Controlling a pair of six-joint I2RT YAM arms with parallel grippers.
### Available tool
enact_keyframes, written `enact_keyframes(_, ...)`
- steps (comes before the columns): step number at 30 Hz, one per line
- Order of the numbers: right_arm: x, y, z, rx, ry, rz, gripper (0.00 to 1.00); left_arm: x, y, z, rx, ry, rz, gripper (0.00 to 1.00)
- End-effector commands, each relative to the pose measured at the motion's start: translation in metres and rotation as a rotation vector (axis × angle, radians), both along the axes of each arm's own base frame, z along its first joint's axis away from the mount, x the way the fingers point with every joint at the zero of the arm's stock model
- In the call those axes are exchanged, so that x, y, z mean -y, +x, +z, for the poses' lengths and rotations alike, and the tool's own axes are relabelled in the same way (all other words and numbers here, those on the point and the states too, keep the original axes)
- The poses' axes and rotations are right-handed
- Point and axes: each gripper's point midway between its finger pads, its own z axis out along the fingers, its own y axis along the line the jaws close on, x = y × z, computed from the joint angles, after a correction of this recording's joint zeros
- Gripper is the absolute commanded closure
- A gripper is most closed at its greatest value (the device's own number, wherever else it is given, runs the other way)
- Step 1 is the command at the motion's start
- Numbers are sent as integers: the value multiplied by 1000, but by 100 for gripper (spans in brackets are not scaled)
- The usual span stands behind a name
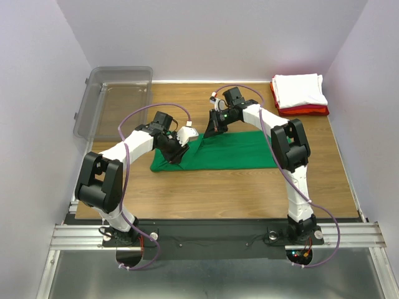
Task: Fold and stack the t-shirts
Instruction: Fold the tshirt
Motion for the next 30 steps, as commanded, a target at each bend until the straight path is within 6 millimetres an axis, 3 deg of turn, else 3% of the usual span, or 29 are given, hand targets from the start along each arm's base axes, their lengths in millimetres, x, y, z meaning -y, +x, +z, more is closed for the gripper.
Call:
enact_keyframes(1,-3,12,1,31,24,-7,99,1,15,9,62,-11,46,51)
enact_keyframes(9,1,22,-9,-1,33,-44,100,-1,41,9,121,17,120,64)
enact_keyframes(20,5,41,-17,-46,85,-122,99,-1,62,20,174,-6,187,61)
enact_keyframes(26,5,46,-20,-74,100,-169,100,-13,82,42,220,-62,284,59)
enact_keyframes(30,5,50,-21,-73,103,-193,99,-9,82,60,248,-108,266,57)
